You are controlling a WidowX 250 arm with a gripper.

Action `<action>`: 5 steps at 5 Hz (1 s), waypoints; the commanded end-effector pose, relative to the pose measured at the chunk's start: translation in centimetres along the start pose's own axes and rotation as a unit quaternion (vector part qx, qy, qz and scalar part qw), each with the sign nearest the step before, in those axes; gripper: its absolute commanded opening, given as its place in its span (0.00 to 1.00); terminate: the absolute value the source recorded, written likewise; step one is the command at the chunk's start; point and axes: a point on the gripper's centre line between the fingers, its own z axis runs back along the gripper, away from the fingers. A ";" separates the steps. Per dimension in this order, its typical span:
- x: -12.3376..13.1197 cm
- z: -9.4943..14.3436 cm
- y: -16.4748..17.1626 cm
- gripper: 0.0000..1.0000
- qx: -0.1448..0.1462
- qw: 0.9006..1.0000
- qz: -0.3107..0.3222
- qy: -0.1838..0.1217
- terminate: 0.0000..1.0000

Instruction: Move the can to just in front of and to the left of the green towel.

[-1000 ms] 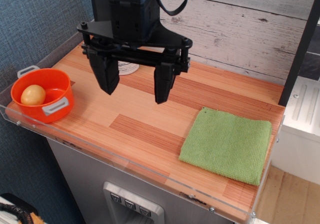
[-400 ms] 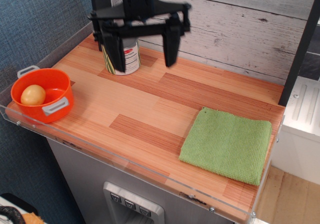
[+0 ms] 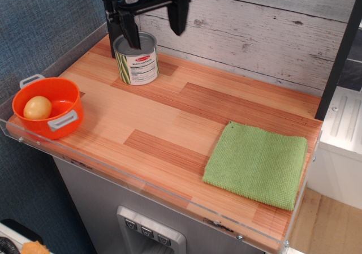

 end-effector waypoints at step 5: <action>11.6 -1.8 2.4 1.00 -0.006 0.977 0.127 -0.170 0.00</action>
